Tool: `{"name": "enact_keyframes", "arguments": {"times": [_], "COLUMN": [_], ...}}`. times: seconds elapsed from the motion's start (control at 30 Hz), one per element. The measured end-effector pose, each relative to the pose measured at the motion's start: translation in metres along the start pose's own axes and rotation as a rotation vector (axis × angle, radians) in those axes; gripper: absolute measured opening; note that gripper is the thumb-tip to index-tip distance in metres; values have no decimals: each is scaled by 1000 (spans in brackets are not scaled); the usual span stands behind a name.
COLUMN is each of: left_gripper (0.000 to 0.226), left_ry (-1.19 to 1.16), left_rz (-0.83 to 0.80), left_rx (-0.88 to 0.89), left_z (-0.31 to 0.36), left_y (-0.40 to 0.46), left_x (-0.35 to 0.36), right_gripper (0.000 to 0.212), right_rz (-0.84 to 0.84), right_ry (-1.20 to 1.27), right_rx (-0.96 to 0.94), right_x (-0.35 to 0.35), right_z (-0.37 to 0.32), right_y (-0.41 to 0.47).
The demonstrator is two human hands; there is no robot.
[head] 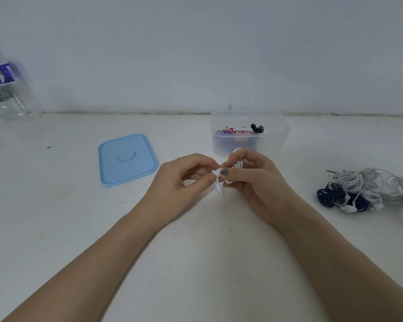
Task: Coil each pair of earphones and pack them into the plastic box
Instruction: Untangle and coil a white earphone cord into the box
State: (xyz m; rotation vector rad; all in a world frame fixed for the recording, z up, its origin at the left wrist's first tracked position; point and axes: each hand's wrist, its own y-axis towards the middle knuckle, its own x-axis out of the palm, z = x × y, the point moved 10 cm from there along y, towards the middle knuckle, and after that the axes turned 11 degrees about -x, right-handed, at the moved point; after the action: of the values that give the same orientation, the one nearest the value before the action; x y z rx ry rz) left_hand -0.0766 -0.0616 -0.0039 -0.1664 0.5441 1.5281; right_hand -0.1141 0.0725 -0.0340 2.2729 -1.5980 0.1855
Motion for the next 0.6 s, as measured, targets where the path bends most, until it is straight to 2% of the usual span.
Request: {"name": "enact_keyframes", "arguments": {"times": [0.43,0.6], "left_gripper": [13,28], "left_ry": [-147,-142], "left_rz": [-74,-107], "left_rx": [-52,-103], "left_z": [-5,-12], "left_y": [2,3], "left_x": [5,11], "right_gripper": [18,14], "right_rz": [23,85], "right_ry": [68,117], "right_rx": [45,39], "right_x": [-1,-7], "right_z": [5,6], "right_y": [-1,-1]}}
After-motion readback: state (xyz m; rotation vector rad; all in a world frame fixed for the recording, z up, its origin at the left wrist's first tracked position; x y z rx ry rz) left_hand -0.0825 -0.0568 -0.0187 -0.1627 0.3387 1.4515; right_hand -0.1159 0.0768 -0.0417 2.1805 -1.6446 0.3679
